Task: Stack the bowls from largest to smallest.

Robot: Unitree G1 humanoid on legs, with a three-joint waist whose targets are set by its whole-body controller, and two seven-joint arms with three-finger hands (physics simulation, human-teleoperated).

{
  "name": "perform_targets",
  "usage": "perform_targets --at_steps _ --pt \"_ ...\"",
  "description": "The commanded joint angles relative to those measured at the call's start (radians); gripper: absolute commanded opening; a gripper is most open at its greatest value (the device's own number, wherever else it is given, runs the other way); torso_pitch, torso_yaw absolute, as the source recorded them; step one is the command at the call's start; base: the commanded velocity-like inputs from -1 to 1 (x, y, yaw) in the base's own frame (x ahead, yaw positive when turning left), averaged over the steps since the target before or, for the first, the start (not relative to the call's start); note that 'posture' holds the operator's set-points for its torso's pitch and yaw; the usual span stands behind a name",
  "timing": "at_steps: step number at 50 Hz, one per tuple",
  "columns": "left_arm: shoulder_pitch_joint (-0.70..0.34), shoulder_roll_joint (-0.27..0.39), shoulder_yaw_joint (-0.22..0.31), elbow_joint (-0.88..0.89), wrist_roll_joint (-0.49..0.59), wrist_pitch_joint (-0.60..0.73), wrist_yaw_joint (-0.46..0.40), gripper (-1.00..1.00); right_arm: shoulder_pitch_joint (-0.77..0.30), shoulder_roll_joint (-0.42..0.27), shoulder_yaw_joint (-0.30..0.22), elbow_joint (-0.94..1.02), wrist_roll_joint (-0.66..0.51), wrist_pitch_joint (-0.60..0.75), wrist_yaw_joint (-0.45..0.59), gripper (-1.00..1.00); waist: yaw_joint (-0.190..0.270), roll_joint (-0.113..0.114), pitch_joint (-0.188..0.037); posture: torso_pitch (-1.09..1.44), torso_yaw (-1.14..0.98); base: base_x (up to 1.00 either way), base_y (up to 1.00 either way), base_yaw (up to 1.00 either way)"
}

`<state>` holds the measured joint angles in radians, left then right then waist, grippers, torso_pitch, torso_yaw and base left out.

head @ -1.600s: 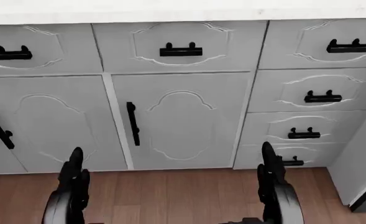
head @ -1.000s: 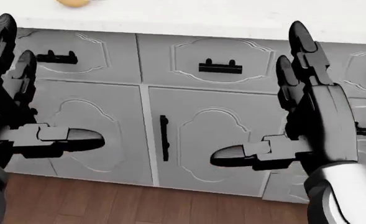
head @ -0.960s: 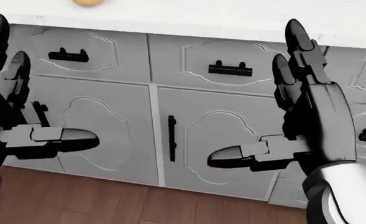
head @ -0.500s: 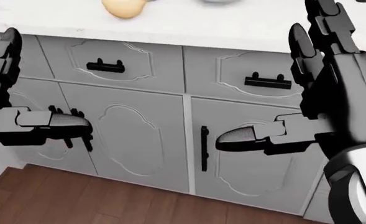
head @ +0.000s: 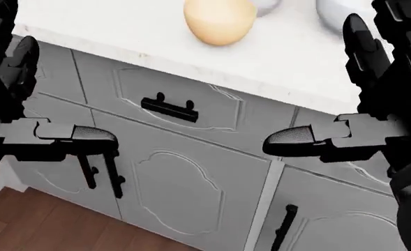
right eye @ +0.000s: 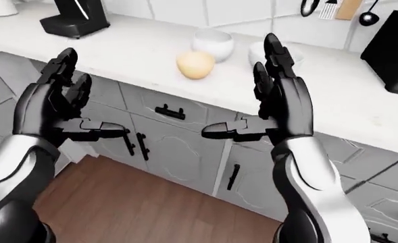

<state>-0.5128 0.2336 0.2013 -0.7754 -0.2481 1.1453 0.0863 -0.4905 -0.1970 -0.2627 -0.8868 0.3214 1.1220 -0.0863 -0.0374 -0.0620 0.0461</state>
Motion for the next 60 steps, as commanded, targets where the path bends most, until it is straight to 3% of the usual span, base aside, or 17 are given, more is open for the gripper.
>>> perform_targets --at_steps 1,5,7,8,9,17,20,22,23,27,35,41,47,50,51,54,60 --pt "-0.05 0.011 0.028 -0.061 -0.001 -0.025 0.0 1.0 -0.041 -0.02 -0.014 -0.077 0.058 -0.02 -0.029 1.0 0.006 0.012 -0.034 0.0 0.0 0.0 0.0 -0.59" --pt "-0.059 0.02 0.029 -0.05 -0.003 -0.029 0.0 1.0 -0.061 -0.048 -0.038 -0.085 0.115 -0.002 -0.065 1.0 0.03 0.062 -0.017 0.0 0.0 0.0 0.0 -0.59" --pt "-0.065 0.023 0.034 -0.055 -0.007 -0.018 0.001 1.0 -0.059 -0.06 -0.036 -0.077 0.13 -0.014 -0.077 1.0 0.055 0.146 -0.017 0.0 0.0 0.0 0.0 -0.7" --pt "-0.07 0.024 0.036 -0.063 -0.01 -0.006 0.003 1.0 -0.06 -0.066 -0.037 -0.076 0.141 -0.017 -0.082 1.0 0.064 0.178 -0.048 0.0 0.0 0.0 0.0 -0.72" --pt "-0.072 0.025 0.034 -0.065 -0.012 -0.002 0.005 1.0 -0.065 -0.07 -0.041 -0.081 0.156 -0.007 -0.091 1.0 0.063 0.124 -0.014 0.0 0.0 0.0 0.0 -0.71" --pt "-0.091 0.036 0.042 -0.063 -0.019 0.007 0.006 1.0 -0.111 -0.121 -0.06 -0.083 0.261 0.023 -0.166 1.0 0.046 0.092 -0.04 0.0 0.0 0.0 0.0 -0.67" --pt "-0.103 0.047 0.054 -0.06 -0.027 0.015 0.007 1.0 -0.122 -0.136 -0.038 -0.08 0.268 0.005 -0.178 1.0 0.058 0.051 -0.015 0.0 0.0 0.0 0.0 -0.14" --pt "-0.105 0.062 0.052 -0.052 -0.021 0.001 0.008 1.0 -0.125 -0.134 -0.038 -0.075 0.278 0.007 -0.192 1.0 0.056 -0.013 -0.026 0.0 0.0 0.0 0.0 0.0" --pt "-0.107 0.063 0.053 -0.045 -0.02 -0.004 0.008 1.0 -0.123 -0.135 -0.036 -0.07 0.278 -0.002 -0.195 1.0 0.053 0.023 -0.003 0.0 0.0 0.0 0.0 0.0" --pt "-0.127 0.071 0.065 -0.064 -0.033 0.027 0.012 1.0 -0.126 -0.122 -0.053 -0.07 0.351 -0.005 -0.238 1.0 0.039 0.047 -0.037 0.0 0.0 0.0 0.0 -0.17" --pt "-0.156 0.091 0.091 -0.064 -0.062 0.053 0.02 1.0 -0.124 -0.153 -0.034 -0.052 0.392 -0.037 -0.281 1.0 0.027 0.142 -0.021 0.0 0.0 0.0 0.0 -0.54" --pt "-0.155 0.107 0.096 -0.055 -0.083 0.044 0.031 1.0 -0.14 -0.159 -0.015 -0.041 0.396 -0.028 -0.307 1.0 0.013 0.121 -0.021 0.0 0.0 0.0 -0.03 -0.07" --pt "-0.162 0.112 0.095 -0.057 -0.099 0.054 0.044 1.0 -0.14 -0.183 0.008 -0.048 0.359 -0.028 -0.281 1.0 0.056 0.058 -0.005 0.0 0.0 0.0 0.0 -0.49" --pt "-0.175 0.118 0.095 -0.051 -0.106 0.06 0.049 1.0 -0.16 -0.169 0.023 -0.044 0.328 -0.006 -0.259 1.0 0.058 0.013 -0.027 0.0 0.0 0.0 0.0 0.0" --pt "-0.178 0.122 0.1 -0.05 -0.11 0.062 0.048 1.0 -0.163 -0.165 0.029 -0.043 0.315 -0.005 -0.25 1.0 0.051 0.05 -0.036 0.0 0.0 0.16 0.0 0.0" --pt "-0.182 0.129 0.104 -0.041 -0.116 0.058 0.051 1.0 -0.171 -0.15 0.034 -0.043 0.291 -0.001 -0.229 1.0 0.045 0.026 0.018 0.0 0.0 0.35 0.0 0.0" --pt "-0.198 0.142 0.117 -0.041 -0.138 0.071 0.061 1.0 -0.181 -0.128 0.043 -0.043 0.25 0.001 -0.202 1.0 0.031 0.066 0.02 0.0 0.0 0.38 0.0 0.0"
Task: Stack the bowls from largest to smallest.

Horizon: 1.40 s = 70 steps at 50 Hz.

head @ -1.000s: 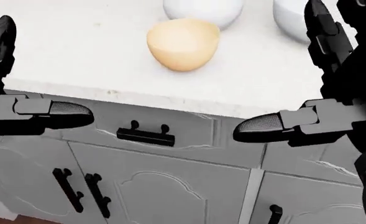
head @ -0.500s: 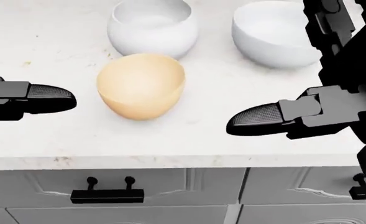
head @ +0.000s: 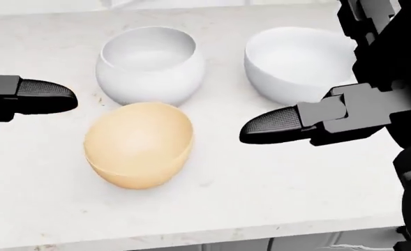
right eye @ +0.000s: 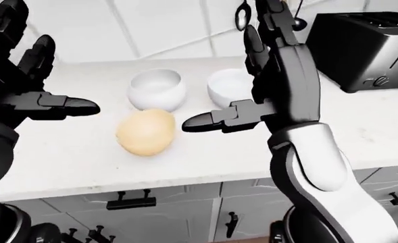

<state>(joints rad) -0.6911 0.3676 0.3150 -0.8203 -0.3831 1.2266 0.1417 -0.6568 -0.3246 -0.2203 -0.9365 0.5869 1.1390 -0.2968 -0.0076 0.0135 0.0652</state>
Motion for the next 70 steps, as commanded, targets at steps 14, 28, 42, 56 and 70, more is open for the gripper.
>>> perform_targets --at_steps 14,28,42,56,70 --pt "-0.019 0.028 0.007 0.01 -0.036 -0.019 0.029 1.0 -0.066 -0.007 -0.044 -0.005 0.002 0.039 0.014 1.0 0.005 -0.01 -0.029 0.0 0.0 0.1 0.0 0.0" --pt "0.005 0.042 0.018 0.012 -0.052 -0.037 0.031 1.0 -0.303 -0.109 0.113 0.213 -0.108 0.053 0.099 1.0 -0.002 0.0 -0.027 0.0 0.0 0.0 0.0 0.0" --pt "0.029 0.057 0.03 0.044 -0.056 -0.084 0.022 1.0 -0.528 0.093 0.317 0.828 -1.258 -0.492 0.831 1.0 -0.011 0.023 -0.019 0.0 0.0 0.0 0.0 0.0" --pt "0.065 0.083 0.054 0.122 -0.061 -0.166 -0.005 1.0 -0.645 0.179 0.289 1.451 -1.57 -1.266 0.668 1.0 -0.016 0.045 -0.032 0.0 0.0 0.0 0.0 0.0" --pt "0.09 0.11 0.082 0.148 -0.084 -0.198 -0.013 1.0 -0.729 0.253 0.343 1.8 -1.832 -1.505 0.445 1.0 -0.014 0.049 -0.038 0.0 0.0 0.0 0.0 0.0"
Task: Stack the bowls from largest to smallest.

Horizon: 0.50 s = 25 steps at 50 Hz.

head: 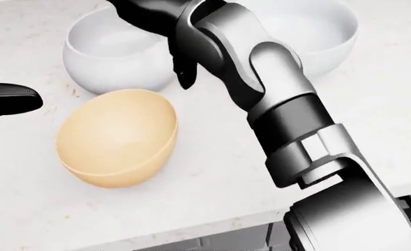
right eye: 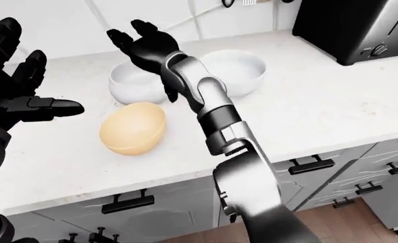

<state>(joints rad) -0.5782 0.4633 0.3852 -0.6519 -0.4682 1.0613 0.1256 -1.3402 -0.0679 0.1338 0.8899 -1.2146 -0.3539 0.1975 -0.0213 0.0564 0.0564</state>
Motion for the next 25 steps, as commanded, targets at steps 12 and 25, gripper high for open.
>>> perform_targets --at_steps 12,25 --pt "-0.003 0.035 0.029 -0.01 -0.019 -0.052 0.004 1.0 -0.091 0.023 -0.019 0.199 -0.112 -0.013 -0.185 1.0 0.003 0.007 -0.032 0.0 0.0 0.0 0.0 0.0" --pt "0.021 0.059 0.058 0.006 -0.041 -0.076 -0.002 1.0 -0.108 0.047 -0.012 0.326 -0.122 -0.007 -0.253 0.55 0.003 0.012 -0.035 0.0 0.0 0.0 0.0 0.0"
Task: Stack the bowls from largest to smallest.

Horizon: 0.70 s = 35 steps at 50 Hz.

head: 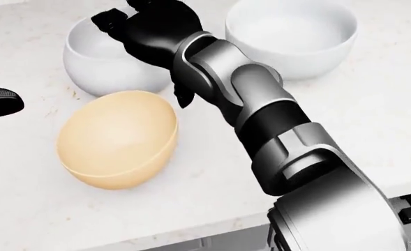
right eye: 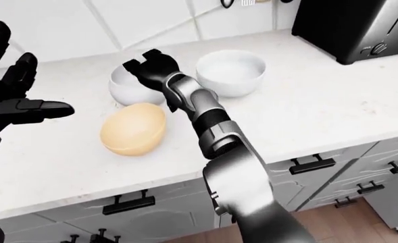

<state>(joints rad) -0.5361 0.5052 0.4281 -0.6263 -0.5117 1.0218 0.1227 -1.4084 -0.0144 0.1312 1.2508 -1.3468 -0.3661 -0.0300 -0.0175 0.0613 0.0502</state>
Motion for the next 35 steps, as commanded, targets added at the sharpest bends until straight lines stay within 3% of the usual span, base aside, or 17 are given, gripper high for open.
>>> perform_targets --at_steps 1,12,21,30,31,33,35 --pt "-0.021 0.019 0.017 -0.015 0.001 -0.039 0.0 1.0 -0.038 -0.006 -0.008 -0.031 0.009 0.009 -0.024 0.52 0.0 0.007 -0.029 0.0 0.0 0.0 0.0 0.0" --pt "-0.014 0.03 0.024 -0.005 -0.013 -0.062 0.0 1.0 -0.026 0.004 -0.012 0.012 0.004 0.035 -0.076 0.34 0.0 0.009 -0.031 0.0 0.0 0.0 0.0 0.0" --pt "0.006 0.032 0.028 -0.002 -0.013 -0.079 -0.004 1.0 -0.008 0.034 -0.009 0.036 0.001 0.078 -0.12 0.04 0.001 0.011 -0.032 0.0 0.0 0.0 0.0 0.0" --pt "0.014 0.035 0.029 0.008 -0.008 -0.094 -0.012 1.0 -0.033 0.044 -0.014 0.036 0.009 0.13 -0.156 -0.51 0.001 0.013 -0.032 0.0 0.0 0.0 0.0 0.0" --pt "0.015 0.035 0.028 0.009 -0.005 -0.097 -0.013 1.0 -0.042 0.044 -0.016 0.033 0.012 0.134 -0.161 -0.75 0.001 0.013 -0.033 0.0 0.0 0.0 0.0 0.0" --pt "0.013 0.032 0.026 0.008 -0.005 -0.095 -0.013 1.0 -0.059 0.039 -0.018 0.027 0.015 0.142 -0.16 -1.0 0.001 0.013 -0.032 0.0 0.0 0.0 0.0 0.0" --pt "0.01 0.032 0.026 0.0 -0.008 -0.088 -0.01 1.0 -0.083 0.031 -0.02 0.014 0.02 0.149 -0.15 -1.0 0.001 0.013 -0.031 0.0 0.0 0.0 0.0 0.0"
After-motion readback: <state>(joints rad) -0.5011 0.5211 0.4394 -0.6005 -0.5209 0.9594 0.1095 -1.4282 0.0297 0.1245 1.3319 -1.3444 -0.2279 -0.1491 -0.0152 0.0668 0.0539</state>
